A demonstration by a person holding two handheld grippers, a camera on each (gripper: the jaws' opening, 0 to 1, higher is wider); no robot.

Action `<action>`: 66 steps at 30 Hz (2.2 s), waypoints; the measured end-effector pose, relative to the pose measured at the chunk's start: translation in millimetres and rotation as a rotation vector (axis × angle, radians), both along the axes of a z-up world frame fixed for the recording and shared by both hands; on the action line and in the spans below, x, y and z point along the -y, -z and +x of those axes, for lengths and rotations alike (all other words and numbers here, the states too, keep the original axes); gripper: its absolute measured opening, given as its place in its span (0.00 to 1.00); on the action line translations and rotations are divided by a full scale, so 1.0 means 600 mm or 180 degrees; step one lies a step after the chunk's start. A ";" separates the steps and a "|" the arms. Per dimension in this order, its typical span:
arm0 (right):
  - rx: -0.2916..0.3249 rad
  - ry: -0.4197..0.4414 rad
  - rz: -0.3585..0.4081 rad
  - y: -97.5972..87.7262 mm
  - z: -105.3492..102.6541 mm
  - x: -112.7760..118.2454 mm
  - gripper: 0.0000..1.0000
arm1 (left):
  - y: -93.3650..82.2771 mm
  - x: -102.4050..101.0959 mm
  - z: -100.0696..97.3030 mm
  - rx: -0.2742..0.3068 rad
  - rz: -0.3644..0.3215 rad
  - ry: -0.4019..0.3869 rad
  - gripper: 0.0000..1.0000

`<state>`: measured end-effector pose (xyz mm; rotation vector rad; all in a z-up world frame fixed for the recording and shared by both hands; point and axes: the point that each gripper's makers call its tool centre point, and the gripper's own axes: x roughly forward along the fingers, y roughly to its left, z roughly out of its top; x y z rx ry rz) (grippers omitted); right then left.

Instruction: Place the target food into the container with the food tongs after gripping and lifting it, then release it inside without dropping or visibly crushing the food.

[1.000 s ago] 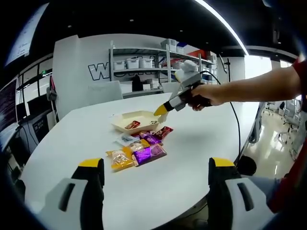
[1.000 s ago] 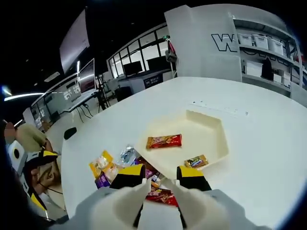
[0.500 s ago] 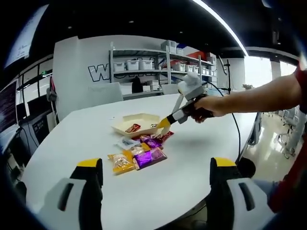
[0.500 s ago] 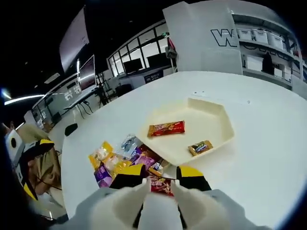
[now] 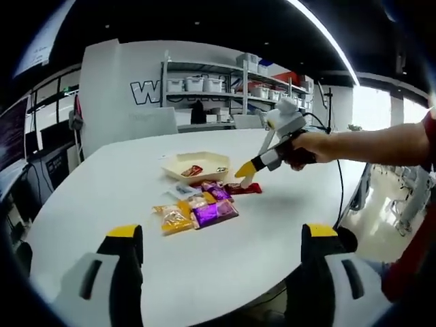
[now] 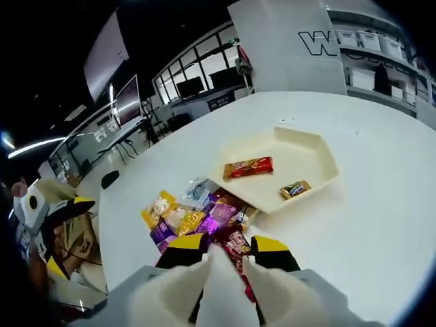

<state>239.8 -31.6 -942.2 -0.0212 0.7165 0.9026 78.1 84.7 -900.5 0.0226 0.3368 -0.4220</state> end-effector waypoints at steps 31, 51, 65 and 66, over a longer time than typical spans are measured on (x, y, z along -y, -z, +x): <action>0.0818 -0.0660 -0.0501 0.028 0.020 0.006 0.18 | 0.022 0.033 -0.015 -0.0160 0.0277 0.0205 0.97; 0.1026 -0.0657 -0.0364 -0.048 0.001 -0.013 0.19 | 0.027 0.045 -0.022 -0.0163 0.0314 0.0286 0.95; 0.1152 -0.0463 -0.0252 -0.123 0.018 0.010 0.19 | 0.019 0.047 -0.020 -0.0106 0.0248 0.0296 0.94; 0.1143 -0.0422 -0.0214 -0.130 0.021 0.012 0.19 | 0.017 0.049 -0.019 -0.0097 0.0251 0.0303 0.94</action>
